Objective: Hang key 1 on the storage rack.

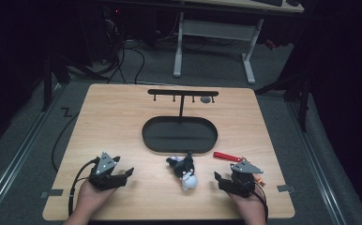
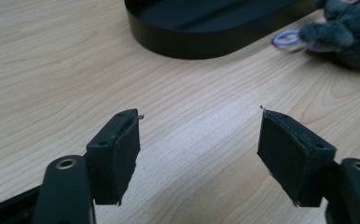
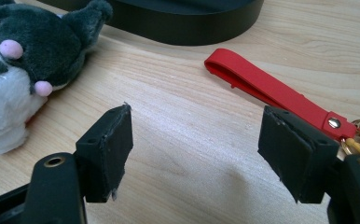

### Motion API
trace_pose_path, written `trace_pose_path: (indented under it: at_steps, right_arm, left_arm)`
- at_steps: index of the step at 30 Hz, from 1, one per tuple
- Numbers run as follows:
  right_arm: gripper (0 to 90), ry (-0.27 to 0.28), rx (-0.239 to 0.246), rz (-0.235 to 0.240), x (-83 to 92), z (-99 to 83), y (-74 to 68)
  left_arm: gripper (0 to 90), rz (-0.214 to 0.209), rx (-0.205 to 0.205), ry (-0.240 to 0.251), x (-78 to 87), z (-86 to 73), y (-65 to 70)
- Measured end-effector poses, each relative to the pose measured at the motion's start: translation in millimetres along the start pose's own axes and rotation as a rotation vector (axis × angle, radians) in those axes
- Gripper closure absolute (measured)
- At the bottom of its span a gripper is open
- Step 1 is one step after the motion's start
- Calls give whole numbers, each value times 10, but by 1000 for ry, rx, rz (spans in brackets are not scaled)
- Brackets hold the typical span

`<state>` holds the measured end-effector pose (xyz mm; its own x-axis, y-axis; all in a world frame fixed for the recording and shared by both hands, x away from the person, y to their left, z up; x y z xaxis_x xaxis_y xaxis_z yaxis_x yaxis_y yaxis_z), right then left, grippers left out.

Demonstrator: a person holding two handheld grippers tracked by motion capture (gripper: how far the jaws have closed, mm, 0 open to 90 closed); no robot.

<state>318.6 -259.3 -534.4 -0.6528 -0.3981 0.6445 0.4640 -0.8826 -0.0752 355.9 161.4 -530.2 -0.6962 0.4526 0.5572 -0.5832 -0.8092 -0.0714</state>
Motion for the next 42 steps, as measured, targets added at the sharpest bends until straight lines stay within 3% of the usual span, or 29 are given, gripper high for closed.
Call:
trace_pose_path:
  at_steps: [4,7,11,18,24,30,36,42]
  right_arm:
    - [267,-25,-10,14,36,12,7]
    - [266,-39,-16,16,62,27,6]
    - [262,-52,-10,17,71,45,7]
    - [253,-108,-22,42,3,48,-3]
    - [264,-143,-9,52,-8,107,-72]
    - [294,-194,-34,53,-32,142,-120]
    - [285,-272,-40,32,-56,120,-117]
    - [283,-305,-33,26,-50,149,-138]
  left_arm:
    - [291,-19,-31,-5,41,96,6]
    - [291,-1,-62,-8,65,94,-18]
    - [307,25,-28,28,58,-35,-60]
    - [307,6,-63,-9,23,-96,-87]
    - [304,-6,-86,-11,-11,-131,-50]
    - [301,-18,-114,2,-7,-124,0]
    - [298,-31,-109,20,33,-109,23]
    - [298,-29,-109,18,44,-114,-1]
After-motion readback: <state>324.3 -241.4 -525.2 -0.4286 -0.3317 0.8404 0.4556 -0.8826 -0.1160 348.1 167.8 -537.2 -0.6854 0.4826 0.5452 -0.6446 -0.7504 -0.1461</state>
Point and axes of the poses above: each handheld gripper's, and its own axes: x roughly backward along the jaws, z roughly out of its top, y roughly to its right, the point moved 3 cm from there along -x, roughly forward along the jaws, and after that the axes turned 7 degrees about z, right-handed, at the moved point
